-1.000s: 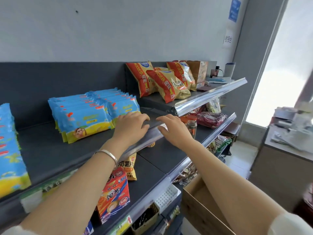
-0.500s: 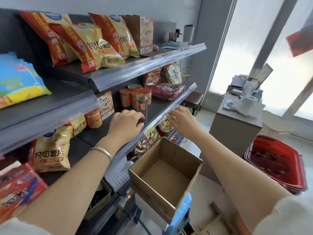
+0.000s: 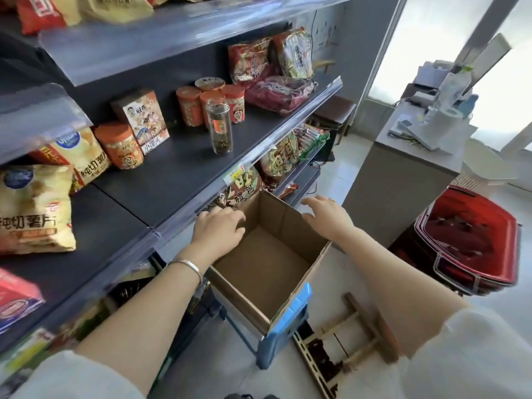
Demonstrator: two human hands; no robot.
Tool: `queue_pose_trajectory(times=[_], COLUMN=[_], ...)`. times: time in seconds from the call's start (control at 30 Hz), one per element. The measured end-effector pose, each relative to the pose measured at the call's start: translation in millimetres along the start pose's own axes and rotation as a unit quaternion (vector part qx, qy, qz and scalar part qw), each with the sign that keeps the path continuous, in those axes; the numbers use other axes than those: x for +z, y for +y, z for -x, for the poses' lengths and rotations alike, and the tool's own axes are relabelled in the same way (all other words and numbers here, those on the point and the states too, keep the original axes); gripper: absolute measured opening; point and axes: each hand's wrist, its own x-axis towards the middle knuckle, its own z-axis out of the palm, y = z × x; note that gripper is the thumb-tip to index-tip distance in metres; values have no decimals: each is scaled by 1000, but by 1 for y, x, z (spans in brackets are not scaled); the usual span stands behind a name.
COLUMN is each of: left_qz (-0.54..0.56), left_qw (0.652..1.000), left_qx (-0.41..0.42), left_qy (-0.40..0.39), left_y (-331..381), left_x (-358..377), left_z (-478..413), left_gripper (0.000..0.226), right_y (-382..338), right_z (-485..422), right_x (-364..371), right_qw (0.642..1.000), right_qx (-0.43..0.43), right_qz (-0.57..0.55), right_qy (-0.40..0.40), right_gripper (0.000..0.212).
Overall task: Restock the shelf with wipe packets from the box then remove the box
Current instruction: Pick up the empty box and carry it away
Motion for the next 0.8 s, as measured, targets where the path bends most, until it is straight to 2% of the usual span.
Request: queue_pose_trajectory(times=[0.17, 0.37, 0.6, 0.8], left_qz=[11, 15, 15, 45], left_qw=[1000, 999, 979, 927], left_qx=[11, -40, -203, -368], left_qy=[-6, -22, -22, -59], left_y=[5, 2, 8, 33], left_x=[17, 42, 76, 115], left_z=[-14, -9, 6, 32], left_gripper=[33, 34, 45, 80], right_y=[5, 9, 27, 49], right_z=[-10, -28, -53, -68], right_x=[11, 31, 56, 81], right_qw=[1000, 998, 994, 987], right_qx=[17, 10, -10, -3], right_qz=[-5, -6, 58, 39], right_qy=[-16, -58, -95, -158], right_gripper=[41, 46, 52, 66])
